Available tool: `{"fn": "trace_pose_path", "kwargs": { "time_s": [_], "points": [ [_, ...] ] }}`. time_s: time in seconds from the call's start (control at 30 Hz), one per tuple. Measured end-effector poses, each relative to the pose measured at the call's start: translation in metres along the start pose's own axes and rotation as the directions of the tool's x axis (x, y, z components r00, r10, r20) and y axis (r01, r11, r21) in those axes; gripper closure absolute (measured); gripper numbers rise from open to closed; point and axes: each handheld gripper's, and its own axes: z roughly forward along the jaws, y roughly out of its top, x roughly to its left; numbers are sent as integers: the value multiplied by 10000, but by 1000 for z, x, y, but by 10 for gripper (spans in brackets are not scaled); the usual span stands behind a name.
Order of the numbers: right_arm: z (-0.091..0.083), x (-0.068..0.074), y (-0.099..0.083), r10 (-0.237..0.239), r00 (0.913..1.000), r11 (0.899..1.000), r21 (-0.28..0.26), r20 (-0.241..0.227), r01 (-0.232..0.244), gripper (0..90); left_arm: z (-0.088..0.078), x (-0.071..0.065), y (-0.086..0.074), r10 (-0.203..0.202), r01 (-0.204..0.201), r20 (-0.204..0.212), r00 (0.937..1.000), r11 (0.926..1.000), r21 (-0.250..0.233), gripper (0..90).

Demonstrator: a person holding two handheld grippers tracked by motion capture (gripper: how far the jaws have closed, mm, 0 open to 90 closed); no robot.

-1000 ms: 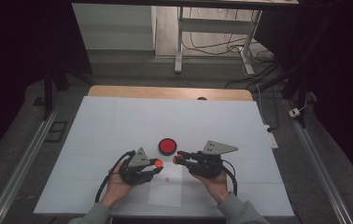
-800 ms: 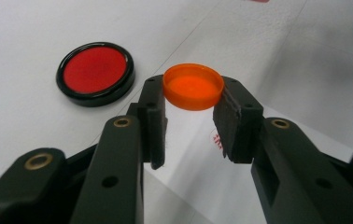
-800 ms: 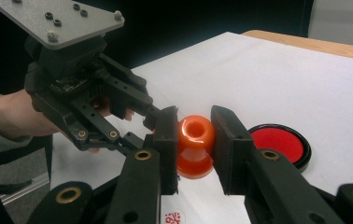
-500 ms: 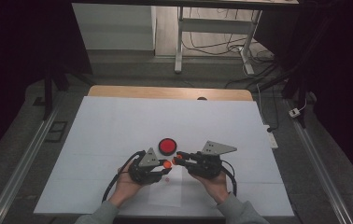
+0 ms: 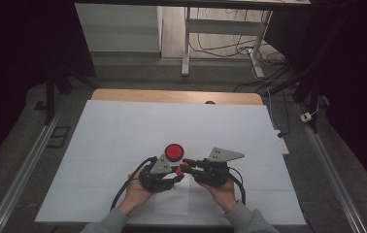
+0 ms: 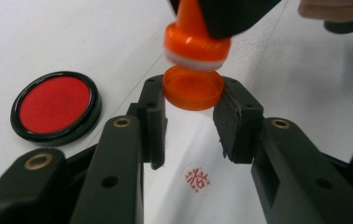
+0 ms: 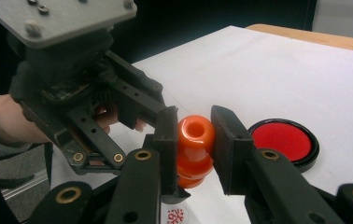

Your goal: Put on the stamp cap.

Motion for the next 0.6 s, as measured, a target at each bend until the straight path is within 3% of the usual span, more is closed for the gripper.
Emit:
{"fn": "trace_pose_path", "kwargs": {
  "time_s": [0.6],
  "points": [
    [3,1,-2,5,10000,9999,106,-54,-4,717,-1,-1,2,76,-76,16,10000,10000,-3,644]
  ]
}}
